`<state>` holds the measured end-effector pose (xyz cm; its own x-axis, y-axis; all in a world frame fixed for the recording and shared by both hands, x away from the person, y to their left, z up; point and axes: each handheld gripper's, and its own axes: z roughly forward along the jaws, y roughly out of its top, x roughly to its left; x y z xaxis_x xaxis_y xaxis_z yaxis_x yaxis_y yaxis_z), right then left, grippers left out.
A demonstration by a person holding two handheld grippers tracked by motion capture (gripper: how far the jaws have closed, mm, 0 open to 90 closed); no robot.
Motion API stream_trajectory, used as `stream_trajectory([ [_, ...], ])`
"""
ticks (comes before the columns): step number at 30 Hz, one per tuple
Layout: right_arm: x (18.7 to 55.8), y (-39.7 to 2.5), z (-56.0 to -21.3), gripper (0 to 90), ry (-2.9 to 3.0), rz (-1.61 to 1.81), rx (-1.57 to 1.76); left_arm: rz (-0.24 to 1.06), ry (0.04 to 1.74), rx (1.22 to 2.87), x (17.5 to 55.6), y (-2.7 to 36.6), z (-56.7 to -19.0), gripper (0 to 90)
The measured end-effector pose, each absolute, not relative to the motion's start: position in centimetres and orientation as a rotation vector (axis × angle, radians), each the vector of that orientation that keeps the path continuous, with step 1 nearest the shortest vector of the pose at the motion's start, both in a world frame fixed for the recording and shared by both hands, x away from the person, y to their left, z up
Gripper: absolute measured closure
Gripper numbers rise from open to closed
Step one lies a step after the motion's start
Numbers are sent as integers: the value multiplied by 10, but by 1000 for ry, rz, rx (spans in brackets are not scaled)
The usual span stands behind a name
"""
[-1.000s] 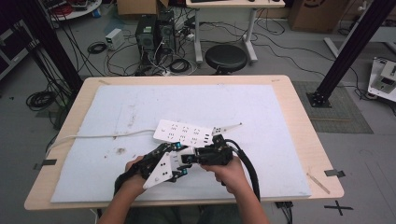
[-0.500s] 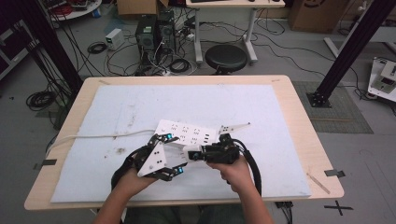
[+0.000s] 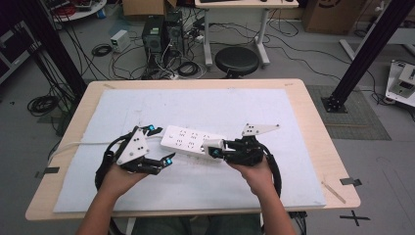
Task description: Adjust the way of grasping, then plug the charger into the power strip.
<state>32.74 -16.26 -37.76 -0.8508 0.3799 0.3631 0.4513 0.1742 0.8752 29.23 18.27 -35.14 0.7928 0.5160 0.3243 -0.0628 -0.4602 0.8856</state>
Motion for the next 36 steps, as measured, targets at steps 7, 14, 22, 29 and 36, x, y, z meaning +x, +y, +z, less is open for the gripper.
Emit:
stream_trajectory([
  [7, 331, -167, -372, 633, -2439, -1775, -843, 694, 410, 1936, 305, 198, -348, 186],
  [14, 333, -167, -366, 633, -2506, -1778, -831, 695, 497, 1926, 310, 211, -345, 185],
  [22, 338, -154, -357, 633, -2648, -1763, -774, 707, 530, 1932, 308, 228, -345, 186],
  [29, 348, -135, -351, 634, -2819, -1696, -736, 704, 545, 1934, 307, 235, -349, 185],
  [36, 361, -128, -349, 634, -2997, -1530, -710, 696, 552, 1939, 307, 239, -355, 186],
])
